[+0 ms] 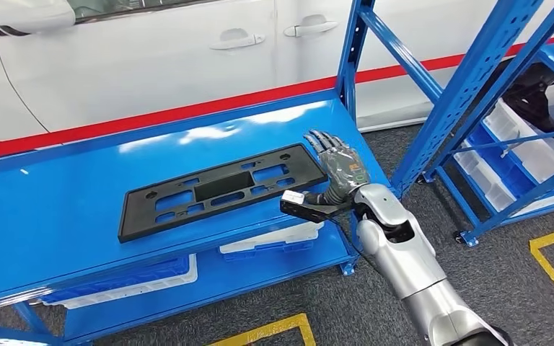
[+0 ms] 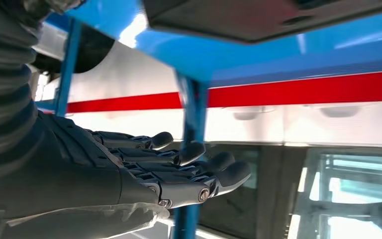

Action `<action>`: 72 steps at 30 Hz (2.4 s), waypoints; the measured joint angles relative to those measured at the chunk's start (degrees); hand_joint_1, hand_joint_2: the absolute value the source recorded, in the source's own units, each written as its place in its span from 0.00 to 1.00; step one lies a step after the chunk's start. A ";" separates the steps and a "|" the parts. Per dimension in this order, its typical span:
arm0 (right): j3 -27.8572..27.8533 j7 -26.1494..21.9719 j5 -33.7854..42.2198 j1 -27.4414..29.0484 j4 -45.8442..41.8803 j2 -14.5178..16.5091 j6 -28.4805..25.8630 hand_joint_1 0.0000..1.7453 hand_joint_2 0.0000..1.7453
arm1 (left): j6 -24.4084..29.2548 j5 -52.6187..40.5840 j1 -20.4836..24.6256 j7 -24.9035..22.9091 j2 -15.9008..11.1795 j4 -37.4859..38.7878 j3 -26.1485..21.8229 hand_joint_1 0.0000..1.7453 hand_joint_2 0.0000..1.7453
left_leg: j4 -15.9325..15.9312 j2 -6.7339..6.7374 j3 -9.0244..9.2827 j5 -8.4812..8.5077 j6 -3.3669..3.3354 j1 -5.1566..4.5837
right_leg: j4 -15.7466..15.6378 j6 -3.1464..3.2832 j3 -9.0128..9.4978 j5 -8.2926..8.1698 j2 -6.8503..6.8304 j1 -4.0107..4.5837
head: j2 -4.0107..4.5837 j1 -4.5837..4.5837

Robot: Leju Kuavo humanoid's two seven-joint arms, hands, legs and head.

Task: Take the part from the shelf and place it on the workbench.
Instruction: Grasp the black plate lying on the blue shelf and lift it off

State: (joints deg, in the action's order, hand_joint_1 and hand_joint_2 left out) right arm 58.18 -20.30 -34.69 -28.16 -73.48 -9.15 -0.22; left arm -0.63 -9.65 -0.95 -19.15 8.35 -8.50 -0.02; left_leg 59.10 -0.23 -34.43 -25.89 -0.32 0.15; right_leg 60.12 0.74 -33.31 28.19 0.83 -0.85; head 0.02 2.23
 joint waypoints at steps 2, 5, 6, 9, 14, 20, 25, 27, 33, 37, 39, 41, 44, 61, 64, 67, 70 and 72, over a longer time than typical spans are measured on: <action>0.68 -0.14 0.04 -0.15 0.04 -0.17 0.16 0.00 0.00 | 0.01 -0.04 0.00 -0.01 -0.01 0.00 0.00 0.00 0.00 | 0.01 -0.13 -0.01 -0.02 -0.04 -0.10 | -0.27 -0.06 0.18 -0.02 -0.13 -0.08 | 0.00 -0.02; 1.18 -0.14 0.11 -0.45 0.05 -0.36 0.32 0.00 0.00 | 0.02 -0.05 -0.06 -0.02 0.00 0.00 0.00 0.00 0.00 | 0.01 -0.18 -0.01 -0.08 -0.21 -0.12 | -0.63 -0.25 0.37 -0.14 -0.17 -0.09 | 0.00 -0.02; 1.33 -0.16 0.24 -0.52 0.04 -0.48 0.59 0.00 0.00 | 0.03 -0.05 -0.07 -0.02 0.01 0.00 0.00 0.00 0.00 | 0.02 -0.17 -0.02 -0.10 -0.29 -0.13 | -0.71 -0.32 0.41 -0.19 -0.17 -0.10 | 0.00 -0.01; 2.06 -0.28 0.86 -0.71 -0.13 -1.11 1.76 0.00 0.00 | 0.13 -0.04 -0.07 -0.02 0.01 0.00 0.00 0.00 0.00 | 0.04 -0.17 -0.04 -0.06 -0.46 -0.16 | -0.86 -0.55 0.45 -0.33 -0.17 -0.14 | 0.00 -0.01; 2.90 -0.46 1.25 -1.34 -0.60 -1.95 2.90 0.00 0.00 | 0.33 0.43 -0.02 -0.09 -0.01 0.00 -0.05 0.00 0.00 | 0.07 -0.15 -0.05 -0.01 -0.64 -0.20 | -0.90 -0.77 0.44 -0.45 -0.14 -0.19 | 0.00 -0.02; 3.57 -0.44 1.91 -1.80 -0.60 -2.19 3.41 0.00 0.00 | 1.27 0.68 -0.06 -0.21 0.02 0.00 -0.54 0.00 0.00 | 0.07 -0.15 -0.05 0.04 -0.71 -0.20 | -0.90 -0.82 0.42 -0.48 -0.15 -0.11 | 0.00 -0.02; 3.74 -0.28 1.91 -1.87 -0.59 -2.23 3.43 0.00 0.75 | 1.37 0.85 -0.07 -0.20 0.02 0.00 -0.83 0.00 0.00 | 0.06 -0.15 -0.05 0.05 -0.71 -0.18 | -0.89 -0.82 0.42 -0.48 -0.14 0.00 | 0.00 -0.02; 3.83 -0.27 1.91 -1.95 -0.54 -2.23 3.74 0.00 1.00 | 1.42 1.02 -0.06 -0.15 0.02 0.00 -0.85 0.00 0.00 | 0.06 -0.15 -0.05 0.05 -0.71 -0.18 | -0.89 -0.82 0.42 -0.48 -0.14 0.02 | 0.00 -0.02; 5.09 -0.24 1.62 -3.61 0.54 -2.23 5.87 0.00 1.00 | 1.41 1.28 -0.04 0.14 0.02 0.00 -0.90 0.00 0.00 | 0.06 -0.15 -0.05 0.05 -0.71 -0.17 | -0.89 -0.82 0.42 -0.48 -0.14 0.02 | 0.00 -0.02; 6.43 -0.04 0.21 -5.16 1.86 -1.75 6.68 0.00 0.25 | 1.32 1.23 -0.04 0.49 0.02 0.00 -0.90 0.00 0.00 | 0.06 -0.15 -0.05 0.05 -0.71 -0.17 | -0.88 -0.82 0.43 -0.48 -0.14 0.02 | 0.00 -0.02; 6.95 -0.17 0.15 -5.85 3.16 -0.95 6.87 0.00 0.00 | 1.27 1.14 -0.03 0.76 0.02 0.00 -0.90 0.00 0.00 | 0.06 -0.15 -0.05 0.05 -0.71 -0.17 | -0.88 -0.82 0.43 -0.48 -0.14 0.02 | 0.00 -0.02; 7.11 -0.87 0.99 -6.20 4.68 0.14 6.89 0.00 0.00 | 1.22 1.05 -0.02 1.12 0.02 0.00 -0.90 0.00 0.00 | 0.06 -0.15 -0.05 0.05 -0.71 -0.17 | -0.88 -0.82 0.42 -0.48 -0.13 0.02 | 0.00 -0.02; 7.15 -2.16 1.70 -6.27 6.38 1.53 6.29 0.00 0.00 | 1.12 1.02 -0.02 1.56 0.02 0.00 -0.90 0.00 0.00 | 0.06 -0.15 -0.05 0.05 -0.71 -0.17 | -0.88 -0.82 0.41 -0.48 -0.15 0.02 | 0.00 -0.02; 6.56 -3.34 1.14 -6.02 7.78 2.69 2.20 0.00 1.00 | 1.11 1.21 -0.05 1.84 0.09 0.00 -0.91 0.00 0.00 | -0.82 -0.17 0.34 0.46 -2.16 -0.23 | -0.59 -2.01 0.40 -0.01 -0.28 -0.53 | 0.00 -0.01; 6.43 -3.35 1.14 -6.00 7.79 2.67 2.14 0.00 1.00 | 1.11 1.21 -0.06 1.84 0.17 0.00 -0.92 0.00 0.00 | -1.84 -0.27 0.90 0.96 -2.74 -0.04 | 7.76 -1.94 -3.61 4.58 -0.46 -0.44 | 0.00 0.01; 6.43 -3.39 1.06 -5.41 7.84 2.66 2.13 0.00 1.00 | 1.11 1.23 -0.06 1.84 0.18 0.00 -0.92 0.00 0.00 | -1.59 -1.03 0.86 0.83 -2.68 -0.03 | 13.91 -1.88 -6.98 5.57 -0.48 -0.51 | 0.00 0.00; 6.35 -3.64 0.81 -5.21 7.97 2.65 2.12 0.00 1.00 | 1.12 1.24 -0.07 1.83 0.26 0.00 -0.92 0.00 0.00 | -0.70 -2.43 0.72 0.33 -2.01 0.02 | 4.71 -1.67 -2.82 0.16 0.77 -0.73 | 0.00 0.00; 6.24 -4.00 0.72 -5.15 8.04 2.61 2.13 0.00 1.00 | 1.44 1.28 -0.04 1.58 0.30 0.00 -0.96 0.00 0.00 | -0.12 -3.26 0.26 0.12 -1.38 -0.04 | 0.42 -1.44 -0.92 -1.01 1.93 -0.78 | 0.00 -0.02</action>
State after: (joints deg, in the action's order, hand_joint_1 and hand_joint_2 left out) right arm 64.43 -24.30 -33.98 -33.31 -65.44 -6.54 1.90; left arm 0.81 -8.37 -0.99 -17.57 8.65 -8.50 -0.98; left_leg 58.98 -3.50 -34.16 -25.77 -1.71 0.12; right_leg 60.54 -0.70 -34.23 27.17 2.75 -1.63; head 0.02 2.21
